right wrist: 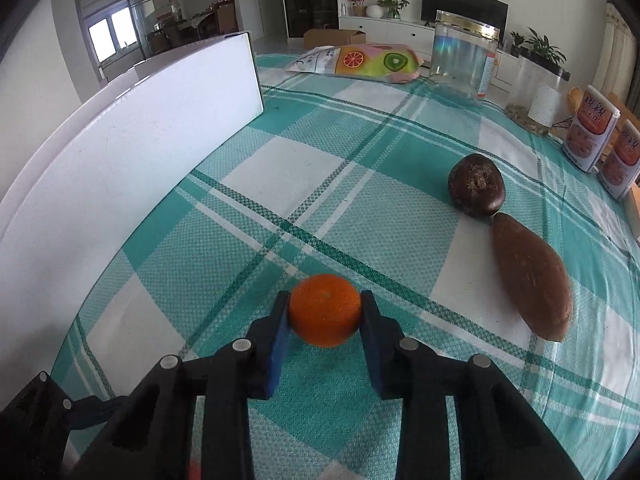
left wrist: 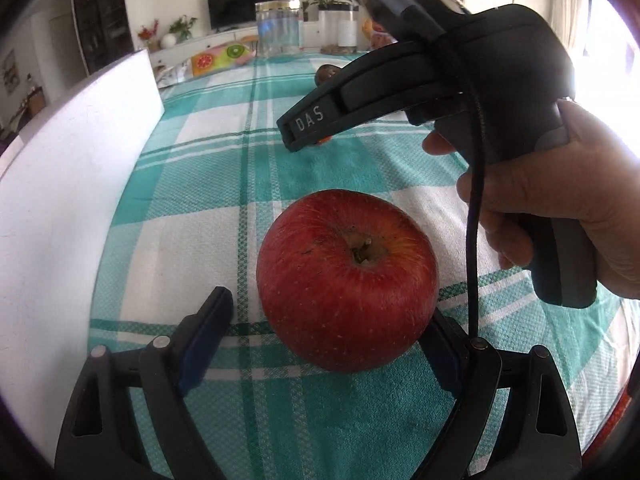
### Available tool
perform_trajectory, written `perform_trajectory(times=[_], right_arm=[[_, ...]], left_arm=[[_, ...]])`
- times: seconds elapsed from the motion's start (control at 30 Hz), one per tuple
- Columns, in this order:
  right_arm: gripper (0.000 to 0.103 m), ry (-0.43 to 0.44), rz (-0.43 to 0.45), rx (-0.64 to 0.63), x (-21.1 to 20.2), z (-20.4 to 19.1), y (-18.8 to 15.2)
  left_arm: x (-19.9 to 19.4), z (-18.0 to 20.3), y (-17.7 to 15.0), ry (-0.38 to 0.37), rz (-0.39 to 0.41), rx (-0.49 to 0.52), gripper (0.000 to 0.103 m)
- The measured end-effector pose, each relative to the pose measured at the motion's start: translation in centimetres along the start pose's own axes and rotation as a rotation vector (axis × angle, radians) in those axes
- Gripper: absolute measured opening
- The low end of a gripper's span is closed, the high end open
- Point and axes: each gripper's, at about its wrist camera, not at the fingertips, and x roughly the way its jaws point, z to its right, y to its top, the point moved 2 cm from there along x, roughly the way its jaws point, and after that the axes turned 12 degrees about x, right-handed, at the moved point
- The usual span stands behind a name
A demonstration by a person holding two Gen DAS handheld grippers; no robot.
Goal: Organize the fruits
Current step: 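Lift the apple with the left tool while the right tool grasps the small orange, then set the orange down on the cloth and open the right tool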
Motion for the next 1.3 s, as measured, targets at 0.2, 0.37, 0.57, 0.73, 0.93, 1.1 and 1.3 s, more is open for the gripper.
perform_trajectory(times=[0.2,0.37,0.57,0.73,0.93,1.1,1.3], right_arm=[[0.033,-0.056,0.039,0.111,-4.7,4.1,-2.9],[0.034,-0.176,0.070,0.203,-10.1,8.7,-7.8],[0.034,-0.252,0.093,0.370,-13.9,11.2,-14.4],[0.035,-0.304,0.141,0.348,-14.7,9.7,-14.6],[0.053,-0.324,0.088,0.338,-12.2,9.2,-14.9],[0.087,-0.316,0.073,0.335,-11.4,9.3,-15.0],[0.103,-0.341,0.065,0.355,-11.0,9.7,-15.0]], left_arm=[[0.0,0.0,0.0,0.001,0.000,0.000,0.091],[0.0,0.0,0.0,0.001,0.000,0.000,0.091],[0.0,0.0,0.0,0.004,0.000,0.001,0.091],[0.1,-0.1,0.1,0.008,-0.001,0.002,0.091],[0.1,-0.1,0.0,0.008,-0.001,0.002,0.091],[0.1,-0.1,0.0,0.008,-0.001,0.002,0.091],[0.1,-0.1,0.0,0.008,-0.001,0.002,0.091]])
